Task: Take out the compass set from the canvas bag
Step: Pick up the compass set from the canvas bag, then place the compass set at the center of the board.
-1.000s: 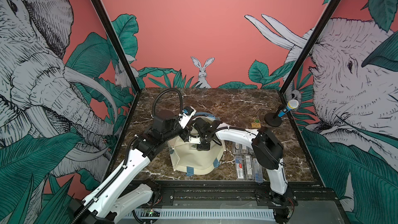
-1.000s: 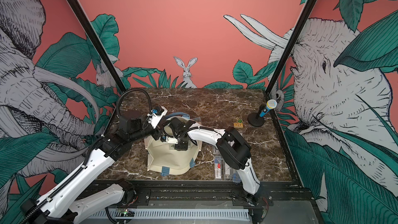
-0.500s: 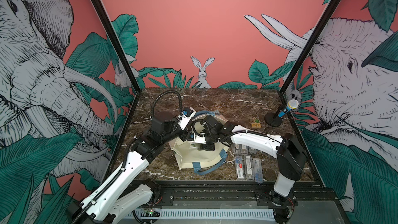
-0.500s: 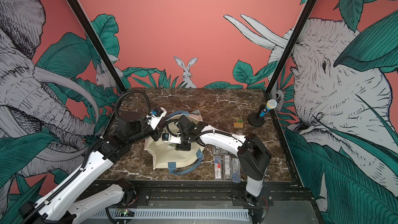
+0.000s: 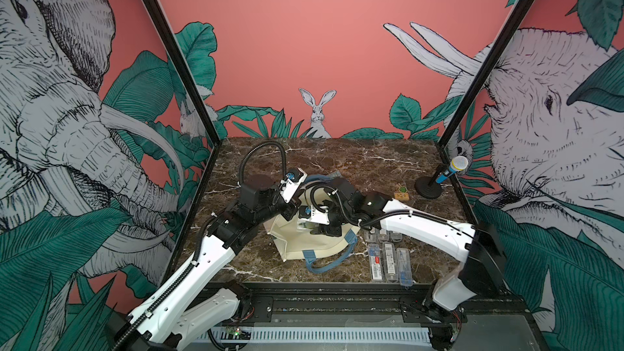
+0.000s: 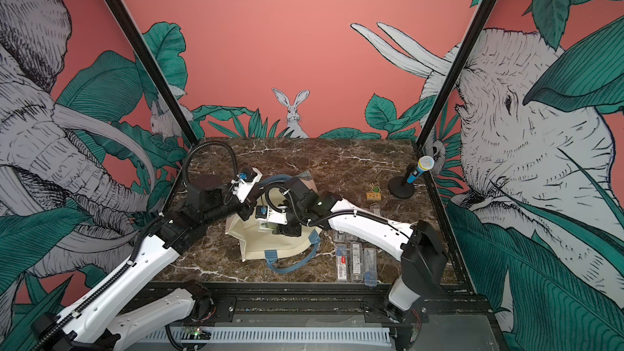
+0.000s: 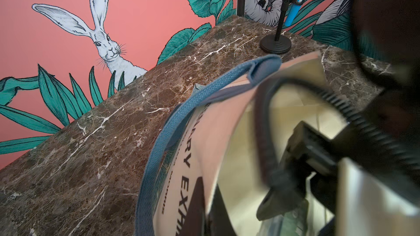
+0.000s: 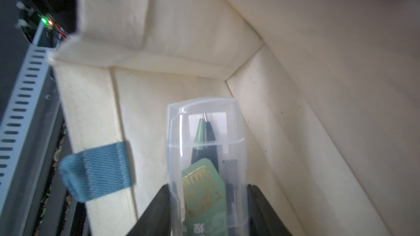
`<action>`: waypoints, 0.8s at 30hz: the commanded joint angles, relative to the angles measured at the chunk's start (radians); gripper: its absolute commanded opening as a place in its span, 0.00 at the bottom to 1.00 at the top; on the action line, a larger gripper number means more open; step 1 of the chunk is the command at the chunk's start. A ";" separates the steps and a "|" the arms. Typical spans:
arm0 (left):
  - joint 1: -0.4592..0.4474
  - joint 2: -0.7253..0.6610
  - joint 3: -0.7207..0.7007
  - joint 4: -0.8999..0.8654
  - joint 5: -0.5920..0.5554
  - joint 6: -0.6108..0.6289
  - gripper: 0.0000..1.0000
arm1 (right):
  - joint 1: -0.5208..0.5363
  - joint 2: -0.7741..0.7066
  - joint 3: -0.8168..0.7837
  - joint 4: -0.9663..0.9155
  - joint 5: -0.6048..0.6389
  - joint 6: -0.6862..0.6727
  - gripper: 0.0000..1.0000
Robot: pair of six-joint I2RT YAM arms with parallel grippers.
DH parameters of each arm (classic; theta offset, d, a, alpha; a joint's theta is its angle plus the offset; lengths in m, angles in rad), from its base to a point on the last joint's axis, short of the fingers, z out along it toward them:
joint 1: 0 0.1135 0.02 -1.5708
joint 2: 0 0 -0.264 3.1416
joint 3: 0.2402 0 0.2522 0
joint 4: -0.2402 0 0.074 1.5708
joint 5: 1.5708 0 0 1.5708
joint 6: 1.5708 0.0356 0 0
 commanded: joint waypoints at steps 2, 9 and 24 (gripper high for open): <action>-0.003 -0.002 -0.009 0.028 -0.012 -0.008 0.00 | 0.025 -0.096 0.014 -0.059 -0.001 0.094 0.43; -0.002 -0.028 -0.007 0.019 -0.028 0.002 0.00 | 0.040 -0.263 -0.016 -0.204 0.229 0.479 0.43; -0.001 -0.034 -0.023 0.019 0.021 0.006 0.00 | -0.080 -0.602 -0.388 -0.705 0.727 1.537 0.35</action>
